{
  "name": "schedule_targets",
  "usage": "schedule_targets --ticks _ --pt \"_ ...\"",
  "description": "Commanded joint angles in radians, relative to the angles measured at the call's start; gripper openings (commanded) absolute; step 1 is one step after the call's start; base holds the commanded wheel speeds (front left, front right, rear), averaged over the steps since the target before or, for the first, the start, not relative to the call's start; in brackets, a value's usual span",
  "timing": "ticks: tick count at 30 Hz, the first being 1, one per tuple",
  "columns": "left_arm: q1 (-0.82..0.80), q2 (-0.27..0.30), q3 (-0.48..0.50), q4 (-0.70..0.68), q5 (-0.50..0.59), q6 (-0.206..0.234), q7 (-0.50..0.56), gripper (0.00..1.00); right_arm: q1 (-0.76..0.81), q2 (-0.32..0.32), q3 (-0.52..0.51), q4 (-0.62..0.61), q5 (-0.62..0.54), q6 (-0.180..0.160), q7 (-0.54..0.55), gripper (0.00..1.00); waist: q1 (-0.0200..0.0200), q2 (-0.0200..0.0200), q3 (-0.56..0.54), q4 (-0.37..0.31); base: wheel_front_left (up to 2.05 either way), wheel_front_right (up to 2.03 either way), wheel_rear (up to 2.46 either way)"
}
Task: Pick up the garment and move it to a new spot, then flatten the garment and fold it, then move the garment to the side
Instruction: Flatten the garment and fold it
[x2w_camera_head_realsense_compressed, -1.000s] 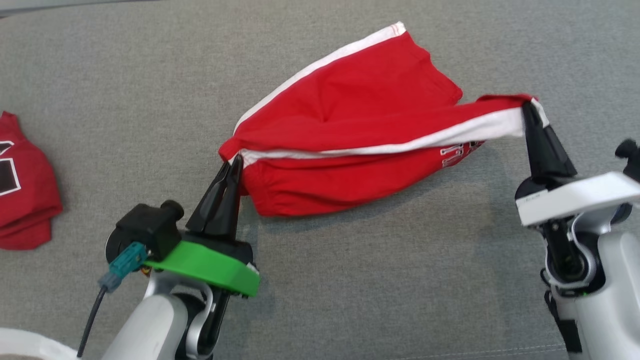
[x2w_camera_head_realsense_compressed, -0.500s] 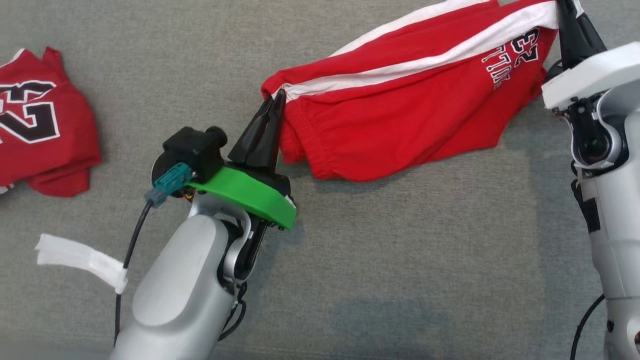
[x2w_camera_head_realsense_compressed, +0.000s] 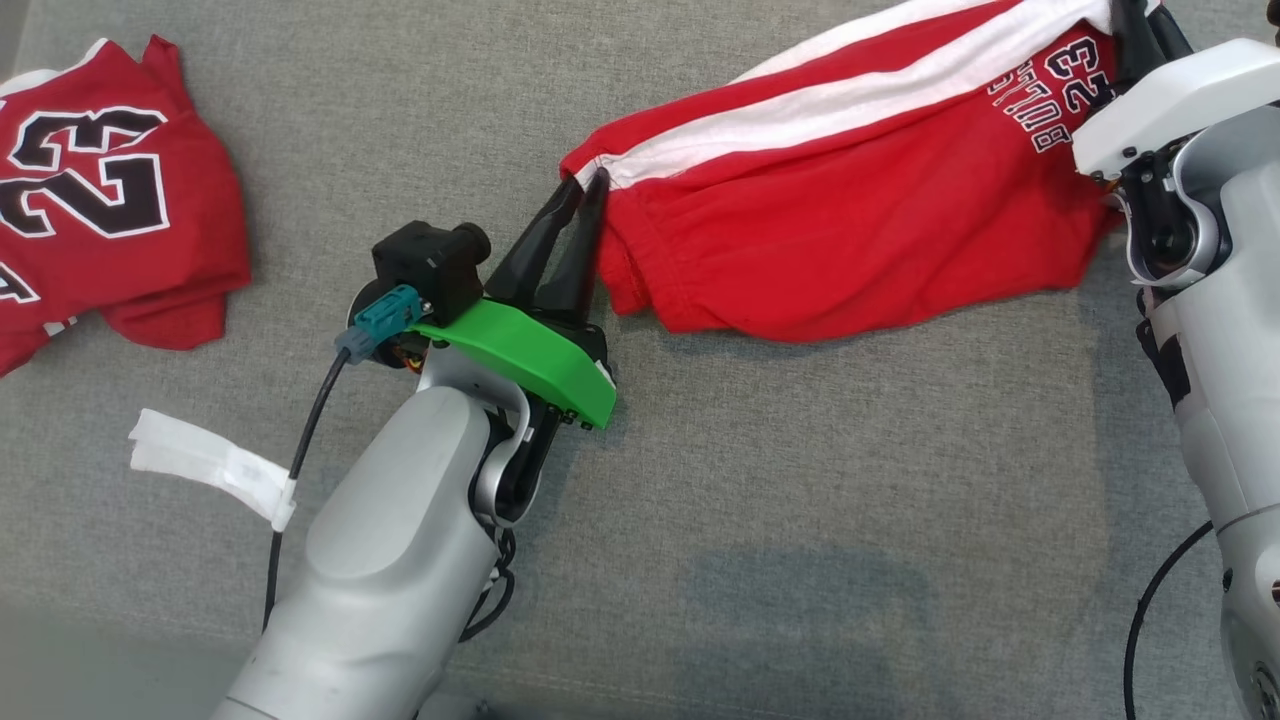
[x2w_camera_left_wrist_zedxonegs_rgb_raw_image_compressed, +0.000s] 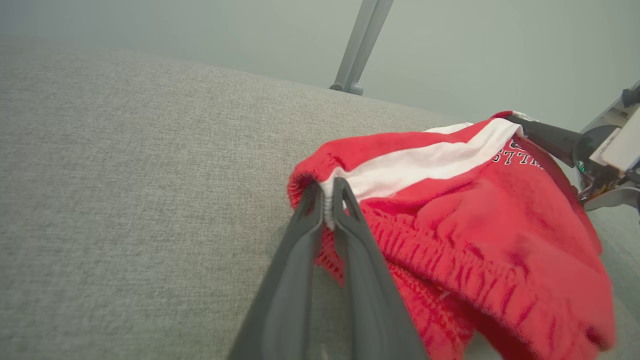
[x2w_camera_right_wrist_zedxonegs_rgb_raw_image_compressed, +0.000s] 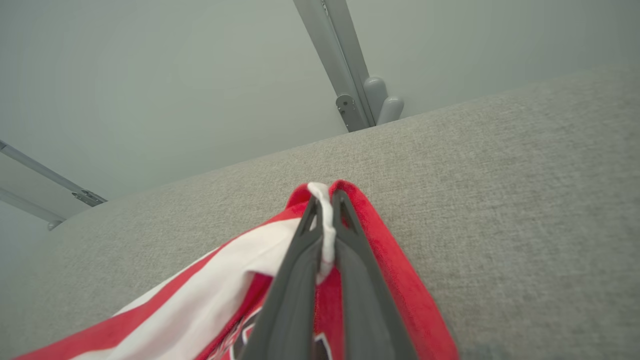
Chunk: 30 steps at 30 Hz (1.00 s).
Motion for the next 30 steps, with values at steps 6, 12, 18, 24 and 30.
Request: schedule_targets --ticks 6,12,18,24,30 --pt "-0.004 -0.002 -0.011 0.016 0.002 0.013 -0.023 1.0 0.013 -0.017 0.076 0.031 0.015 0.0 -0.096 1.0 0.0 0.0 -0.016 -0.017 0.0 0.0 0.0" --pt "0.093 0.004 0.09 -0.123 0.117 0.081 -0.025 1.0 0.091 -0.037 0.152 -0.019 -0.01 0.0 -0.187 1.0 0.0 0.0 -0.049 -0.054 0.0 0.0 0.0" --pt "0.215 0.027 0.21 -0.289 0.251 0.13 -0.026 1.0 0.209 -0.046 0.11 -0.177 -0.09 0.0 -0.202 1.0 0.0 0.0 -0.078 -0.098 0.0 0.0 0.0" --pt "0.325 0.047 0.312 -0.398 0.319 0.142 -0.026 1.0 0.379 -0.012 0.021 -0.365 -0.197 0.0 -0.203 1.0 0.0 0.0 -0.12 -0.137 0.0 0.0 0.0" --pt "0.418 0.059 0.361 -0.433 0.354 0.128 -0.026 1.0 0.525 0.021 -0.009 -0.47 -0.262 0.0 -0.203 1.0 0.0 0.0 -0.161 -0.165 0.0 0.0 0.0"
